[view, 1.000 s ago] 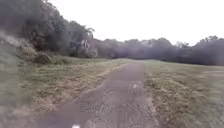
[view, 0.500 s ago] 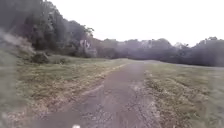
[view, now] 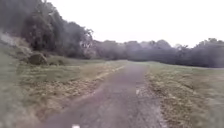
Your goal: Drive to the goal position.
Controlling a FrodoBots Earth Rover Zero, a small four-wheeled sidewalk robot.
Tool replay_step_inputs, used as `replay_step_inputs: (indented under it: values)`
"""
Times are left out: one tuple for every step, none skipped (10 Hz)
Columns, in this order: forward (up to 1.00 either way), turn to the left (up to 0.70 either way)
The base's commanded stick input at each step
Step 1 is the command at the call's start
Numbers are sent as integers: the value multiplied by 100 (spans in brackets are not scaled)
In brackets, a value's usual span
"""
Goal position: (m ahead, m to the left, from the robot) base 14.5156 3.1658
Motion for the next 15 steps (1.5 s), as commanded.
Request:
replay_step_inputs:
  values:
    - [45, -27]
    - [45, -27]
    - [45, -27]
    - [45, -27]
    - [45, -27]
    - [45, -27]
    - [45, -27]
    - [45, -27]
    - [45, -27]
    - [45, -27]
    - [45, -27]
    - [45, -27]
    - [45, -27]
    - [45, -13]
    - [45, 0]
